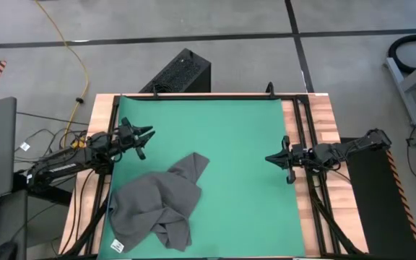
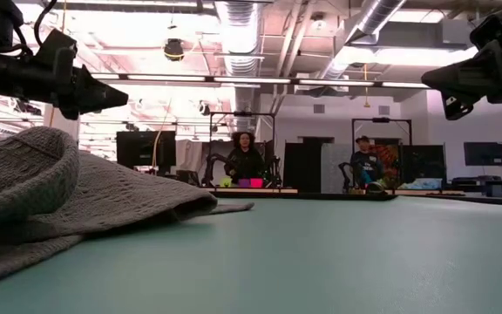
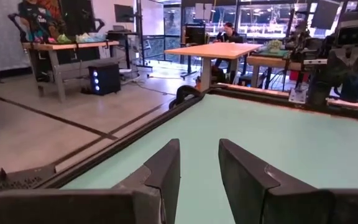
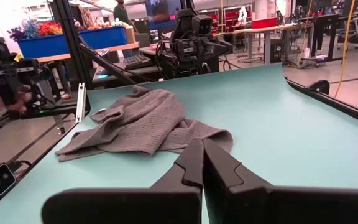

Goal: Roll towel into tight, uniform cylinder
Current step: Roll the gray towel

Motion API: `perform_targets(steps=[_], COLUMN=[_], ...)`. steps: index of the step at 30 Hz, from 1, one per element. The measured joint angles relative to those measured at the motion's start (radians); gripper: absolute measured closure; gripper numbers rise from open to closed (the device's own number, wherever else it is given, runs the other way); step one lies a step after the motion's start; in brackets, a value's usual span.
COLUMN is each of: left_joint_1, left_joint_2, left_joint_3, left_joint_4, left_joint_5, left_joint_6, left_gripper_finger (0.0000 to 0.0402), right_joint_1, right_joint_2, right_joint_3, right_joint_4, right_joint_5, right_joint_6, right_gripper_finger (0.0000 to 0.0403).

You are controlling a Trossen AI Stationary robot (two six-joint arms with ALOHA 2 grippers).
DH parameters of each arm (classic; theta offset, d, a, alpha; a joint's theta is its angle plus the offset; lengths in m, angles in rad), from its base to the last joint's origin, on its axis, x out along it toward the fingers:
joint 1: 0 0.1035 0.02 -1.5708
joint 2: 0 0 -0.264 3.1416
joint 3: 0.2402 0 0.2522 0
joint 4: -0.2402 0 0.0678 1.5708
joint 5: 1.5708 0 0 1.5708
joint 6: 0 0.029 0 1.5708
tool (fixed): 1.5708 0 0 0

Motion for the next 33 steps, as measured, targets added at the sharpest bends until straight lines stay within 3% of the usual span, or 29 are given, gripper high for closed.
perform_targets(steps=[3,8,13,16,22,28,33], left_joint_1=[0.000,-0.001,-0.001,-0.001,0.000,0.000,0.000], left_joint_2=[0.000,0.000,0.000,0.001,0.001,0.000,0.000], left_joint_3=[0.000,0.000,0.000,0.000,0.000,0.000,0.001], left_joint_4=[0.051,0.112,0.118,0.095,0.049,0.026,0.098], left_joint_5=[0.006,0.077,0.033,0.012,-0.033,-0.029,0.016], left_joint_6=[-0.191,-0.688,-0.975,-1.051,-1.049,-1.136,-1.145], left_gripper_finger=[0.0301,0.0301,0.0301,0.0301,0.0301,0.0301,0.0299], right_joint_1=[0.000,-0.001,-0.001,0.001,0.000,-0.001,-0.001], right_joint_2=[0.000,0.000,0.000,0.000,0.000,0.000,0.000], right_joint_3=[0.000,0.000,0.000,0.000,0.000,0.000,0.000], right_joint_4=[0.000,0.000,0.007,0.025,0.130,0.286,0.532], right_joint_5=[0.000,0.000,0.000,0.002,0.004,0.004,0.008], right_joint_6=[0.000,-0.001,0.009,0.080,0.280,0.288,0.269], right_gripper_finger=[0.0382,0.0382,0.0382,0.0382,0.0382,0.0382,0.0382])
